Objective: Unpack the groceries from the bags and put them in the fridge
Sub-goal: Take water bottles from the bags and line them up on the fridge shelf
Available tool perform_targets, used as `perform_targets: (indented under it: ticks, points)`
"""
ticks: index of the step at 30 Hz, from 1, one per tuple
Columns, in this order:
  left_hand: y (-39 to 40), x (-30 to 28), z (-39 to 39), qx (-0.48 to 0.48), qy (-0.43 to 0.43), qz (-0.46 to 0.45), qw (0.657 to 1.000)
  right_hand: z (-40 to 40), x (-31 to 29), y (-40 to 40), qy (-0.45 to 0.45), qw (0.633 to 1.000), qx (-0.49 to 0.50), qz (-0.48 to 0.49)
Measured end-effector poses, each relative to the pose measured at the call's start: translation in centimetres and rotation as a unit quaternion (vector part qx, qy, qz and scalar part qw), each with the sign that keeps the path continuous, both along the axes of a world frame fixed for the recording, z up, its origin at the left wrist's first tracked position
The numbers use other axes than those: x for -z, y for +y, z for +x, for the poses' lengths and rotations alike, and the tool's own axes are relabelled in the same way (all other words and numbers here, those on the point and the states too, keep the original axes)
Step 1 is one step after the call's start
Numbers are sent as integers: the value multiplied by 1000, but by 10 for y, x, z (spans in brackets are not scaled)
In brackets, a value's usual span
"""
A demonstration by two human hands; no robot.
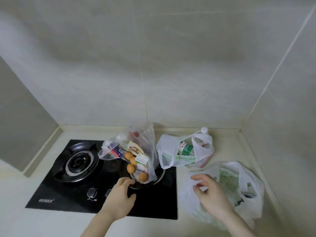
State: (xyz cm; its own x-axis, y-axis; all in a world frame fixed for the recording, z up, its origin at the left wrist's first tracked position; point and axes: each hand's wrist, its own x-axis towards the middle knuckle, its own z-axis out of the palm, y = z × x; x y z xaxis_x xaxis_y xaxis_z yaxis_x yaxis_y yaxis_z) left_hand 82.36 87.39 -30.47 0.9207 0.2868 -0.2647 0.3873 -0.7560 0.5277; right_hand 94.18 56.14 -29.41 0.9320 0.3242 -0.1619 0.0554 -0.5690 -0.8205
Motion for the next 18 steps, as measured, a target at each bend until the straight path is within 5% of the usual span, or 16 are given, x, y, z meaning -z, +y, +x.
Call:
perform_targets:
  ticks: [6, 13, 18]
  points:
    - [-39, -8, 59, 141, -40, -77, 986, 7, 13, -48, 14, 981, 188, -37]
    - [-140, -18, 110, 293, -37, -65, 953, 31, 50, -109, 170, 961, 78, -202]
    - [-205, -10, 115, 401, 9, 6, 916, 54, 66, -150, 167, 936, 62, -304]
